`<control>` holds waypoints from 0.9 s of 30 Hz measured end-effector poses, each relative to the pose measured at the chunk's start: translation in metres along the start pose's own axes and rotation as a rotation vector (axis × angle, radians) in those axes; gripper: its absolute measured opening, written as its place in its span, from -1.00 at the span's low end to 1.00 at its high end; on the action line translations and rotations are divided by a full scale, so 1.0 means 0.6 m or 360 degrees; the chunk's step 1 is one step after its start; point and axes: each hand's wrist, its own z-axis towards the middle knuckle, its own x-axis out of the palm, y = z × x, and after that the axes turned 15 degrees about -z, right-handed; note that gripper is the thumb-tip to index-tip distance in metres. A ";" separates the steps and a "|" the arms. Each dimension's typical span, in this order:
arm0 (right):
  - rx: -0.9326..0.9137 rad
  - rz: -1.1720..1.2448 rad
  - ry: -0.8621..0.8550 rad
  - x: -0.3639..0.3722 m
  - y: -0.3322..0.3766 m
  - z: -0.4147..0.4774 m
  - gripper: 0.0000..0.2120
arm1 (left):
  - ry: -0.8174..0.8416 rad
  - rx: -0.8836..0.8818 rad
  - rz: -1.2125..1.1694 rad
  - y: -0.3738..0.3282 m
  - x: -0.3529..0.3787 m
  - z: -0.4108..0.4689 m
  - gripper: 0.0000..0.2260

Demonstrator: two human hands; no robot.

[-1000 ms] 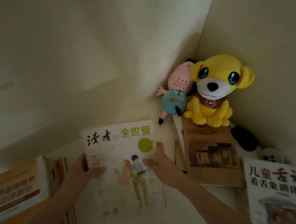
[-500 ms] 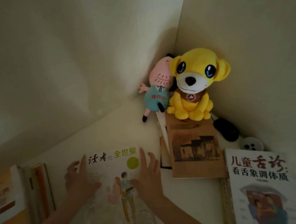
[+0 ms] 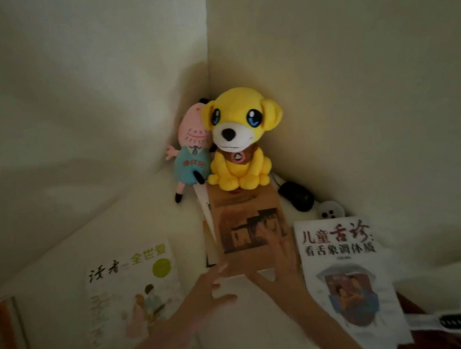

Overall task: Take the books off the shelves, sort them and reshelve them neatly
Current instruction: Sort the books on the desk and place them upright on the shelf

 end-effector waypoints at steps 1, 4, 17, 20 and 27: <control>0.0093 -0.0062 -0.0035 -0.017 -0.017 -0.004 -0.30 | 0.0090 0.0000 0.0026 -0.006 0.023 0.002 -0.30; 0.0295 -0.0074 0.0009 -0.074 -0.070 -0.035 -0.17 | 0.0267 0.0059 0.0108 -0.027 0.089 0.008 -0.23; 0.0795 -0.0026 0.0004 -0.213 -0.203 -0.144 0.02 | 0.0338 -0.0009 0.0138 -0.035 0.237 0.044 -0.21; 0.0905 -0.0010 0.0117 -0.225 -0.236 -0.135 0.01 | 0.0292 -0.0097 0.0098 -0.036 0.254 0.067 -0.16; 0.0919 0.0610 0.0462 -0.227 -0.293 -0.106 -0.13 | 0.0350 -0.0091 -0.0338 -0.008 0.287 0.108 -0.05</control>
